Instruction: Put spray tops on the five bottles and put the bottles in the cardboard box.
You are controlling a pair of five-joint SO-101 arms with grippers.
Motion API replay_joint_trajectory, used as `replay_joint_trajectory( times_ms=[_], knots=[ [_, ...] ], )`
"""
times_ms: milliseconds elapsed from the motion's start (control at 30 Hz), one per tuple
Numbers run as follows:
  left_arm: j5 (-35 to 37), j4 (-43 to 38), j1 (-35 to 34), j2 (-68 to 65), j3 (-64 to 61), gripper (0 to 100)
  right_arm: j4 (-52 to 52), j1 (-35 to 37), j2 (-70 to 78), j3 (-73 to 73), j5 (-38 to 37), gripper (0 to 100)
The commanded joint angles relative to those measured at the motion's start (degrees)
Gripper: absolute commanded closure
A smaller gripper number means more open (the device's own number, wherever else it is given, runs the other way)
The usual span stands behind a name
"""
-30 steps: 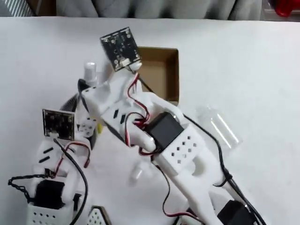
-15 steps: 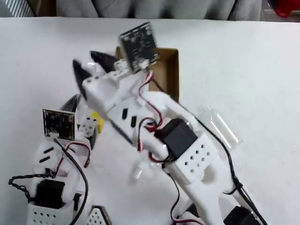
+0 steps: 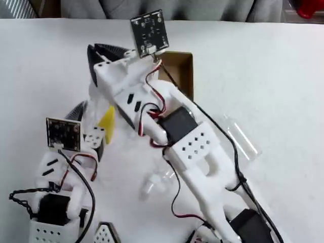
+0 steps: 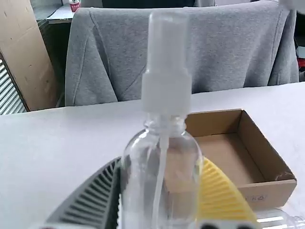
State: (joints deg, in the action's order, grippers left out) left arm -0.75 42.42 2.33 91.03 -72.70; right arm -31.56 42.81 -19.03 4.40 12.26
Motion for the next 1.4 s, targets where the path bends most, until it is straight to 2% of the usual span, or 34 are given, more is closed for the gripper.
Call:
replay_joint_trajectory(
  times_ms=[0, 233, 400, 667, 1000, 1233, 1367],
  knots=[
    [-0.1, -1.8, -0.4, 0.0, 2.4, 98, -3.0, 1.5, -0.7, -0.9, -0.7, 98.4],
    [-0.1, -1.8, -0.5, 0.0, 2.4, 98, -12.4, 5.2, -1.8, -3.8, -1.1, 98.4],
    [-0.1, -1.8, -0.5, 0.0, 2.4, 98, -10.1, 5.1, -2.3, -3.9, -0.8, 98.4],
    [-0.1, -1.8, -0.5, 0.0, 2.4, 98, -0.7, -0.8, -2.4, -3.9, -0.8, 98.3],
    [-0.1, -3.5, -0.5, -0.2, 2.2, 98, -5.6, -1.8, -8.3, -5.1, -1.2, 98.4],
    [2.5, -6.5, -0.5, -0.4, 2.1, 98, -17.4, -8.7, -11.7, -4.9, -1.3, 98.4],
    [3.1, -8.9, -0.5, -0.4, 2.4, 98, -29.5, -13.5, -11.6, -4.8, -1.4, 98.4]
  ],
)
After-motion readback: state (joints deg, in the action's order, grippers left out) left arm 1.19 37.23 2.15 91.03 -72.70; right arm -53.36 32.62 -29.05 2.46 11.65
